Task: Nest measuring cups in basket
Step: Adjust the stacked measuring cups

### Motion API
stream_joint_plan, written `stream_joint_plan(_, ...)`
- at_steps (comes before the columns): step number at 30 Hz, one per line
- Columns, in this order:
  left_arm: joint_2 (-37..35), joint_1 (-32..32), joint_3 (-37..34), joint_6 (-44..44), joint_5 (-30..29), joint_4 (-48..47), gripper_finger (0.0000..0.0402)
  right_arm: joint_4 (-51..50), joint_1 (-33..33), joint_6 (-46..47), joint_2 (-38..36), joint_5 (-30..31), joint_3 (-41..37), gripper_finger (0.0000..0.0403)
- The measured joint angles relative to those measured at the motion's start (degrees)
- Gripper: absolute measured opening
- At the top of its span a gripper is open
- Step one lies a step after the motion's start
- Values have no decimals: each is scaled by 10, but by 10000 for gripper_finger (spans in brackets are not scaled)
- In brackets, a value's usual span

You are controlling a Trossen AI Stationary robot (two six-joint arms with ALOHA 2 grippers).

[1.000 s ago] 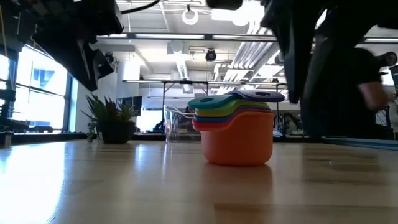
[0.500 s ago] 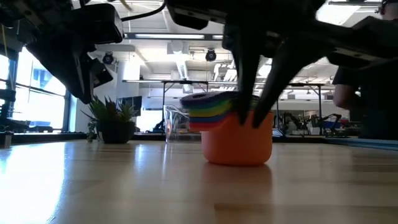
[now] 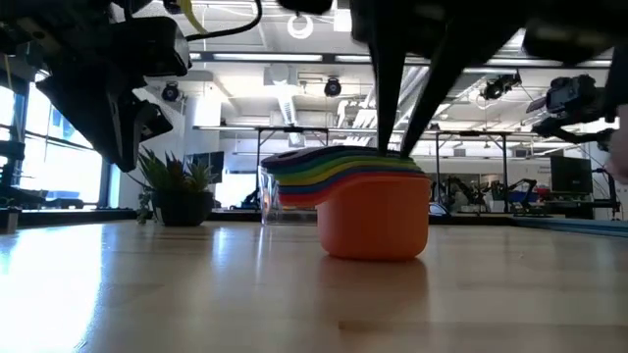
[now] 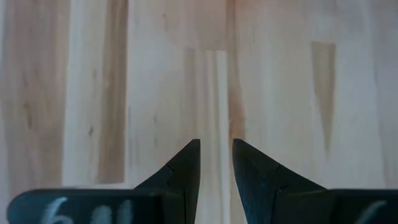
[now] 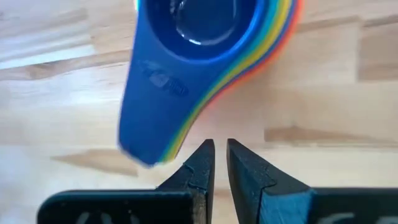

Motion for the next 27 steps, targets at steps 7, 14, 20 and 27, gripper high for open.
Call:
stream_joint_plan(7, -16, 24, 0, 24, 0, -40, 85, -116, 2, 15, 0, -16, 54, 34)
stream_joint_plan(14, -50, 43, 0, 29, 0, -53, 85, -125, -13, -61, 0, -18, 33, 34)
stream_joint_plan(20, -100, 59, 0, 50, 0, -92, 85, -99, -23, -152, -1, -48, 13, 34)
stream_joint_plan(27, -157, 87, 0, 51, -1, -116, 85, -69, -29, -210, -1, -61, -12, 34)
